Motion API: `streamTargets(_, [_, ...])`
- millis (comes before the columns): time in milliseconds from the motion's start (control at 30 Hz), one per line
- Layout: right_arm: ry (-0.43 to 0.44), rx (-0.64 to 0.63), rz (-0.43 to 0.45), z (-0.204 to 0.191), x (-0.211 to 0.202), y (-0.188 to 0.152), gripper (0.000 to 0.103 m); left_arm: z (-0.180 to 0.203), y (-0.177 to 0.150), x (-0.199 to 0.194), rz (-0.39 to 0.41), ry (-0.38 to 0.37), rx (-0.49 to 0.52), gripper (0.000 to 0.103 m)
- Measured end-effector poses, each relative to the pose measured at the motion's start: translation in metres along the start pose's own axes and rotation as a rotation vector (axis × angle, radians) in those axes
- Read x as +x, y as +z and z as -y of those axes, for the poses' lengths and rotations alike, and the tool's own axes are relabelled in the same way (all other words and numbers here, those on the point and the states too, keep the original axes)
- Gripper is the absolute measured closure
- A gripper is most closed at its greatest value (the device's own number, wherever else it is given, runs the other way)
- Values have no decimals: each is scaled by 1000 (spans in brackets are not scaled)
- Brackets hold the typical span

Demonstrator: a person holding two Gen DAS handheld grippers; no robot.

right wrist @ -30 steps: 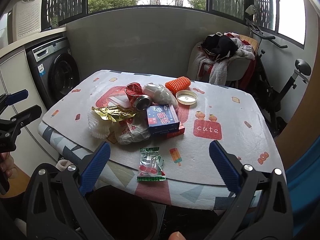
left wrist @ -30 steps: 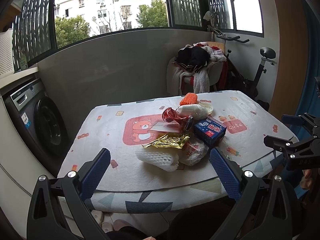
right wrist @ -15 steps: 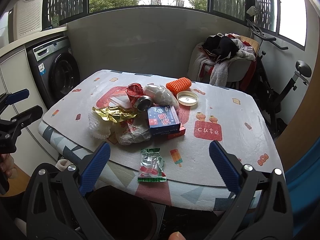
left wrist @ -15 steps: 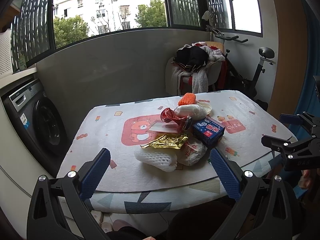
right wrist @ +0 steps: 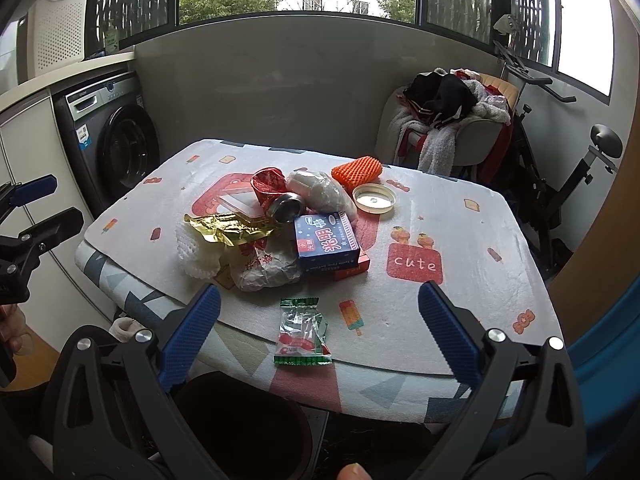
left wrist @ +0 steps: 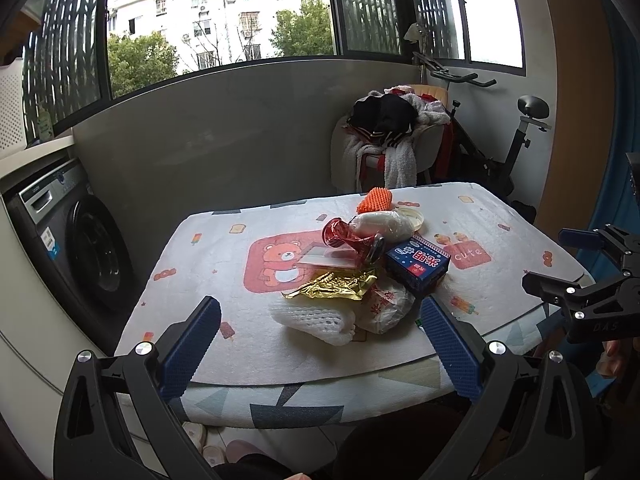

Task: Collect trash
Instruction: 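Grasp the green-and-clear candy wrapper with the right gripper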

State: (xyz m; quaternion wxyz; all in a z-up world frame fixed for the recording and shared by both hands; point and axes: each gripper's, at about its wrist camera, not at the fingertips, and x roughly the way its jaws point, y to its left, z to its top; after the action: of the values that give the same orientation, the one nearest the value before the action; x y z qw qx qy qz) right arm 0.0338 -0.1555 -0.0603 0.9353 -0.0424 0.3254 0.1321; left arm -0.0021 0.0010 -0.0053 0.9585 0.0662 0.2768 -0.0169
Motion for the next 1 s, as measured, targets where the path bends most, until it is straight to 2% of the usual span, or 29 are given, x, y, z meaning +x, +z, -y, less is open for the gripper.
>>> streamTargets(467, [5,3,-17,1,4,-5,6,-4,-2,7,-21,5,-15,5])
streamTargets(733, [-23,29,7,13,21,-27,6,-20,-20,29,-65,-57,-83,5])
streamTargets(867, [-8,48,-62,18,43,-47,5,-16,-37,44,-96,-21,-25,5])
streamTargets(933, [21,50,-122,17,56,-56,6,-15,-44,50,-84,-38,-14,5])
streamTargets(1000, [-40,21,-154,11,70,-63,6,-16,-50,55,-73,-72,-14,5])
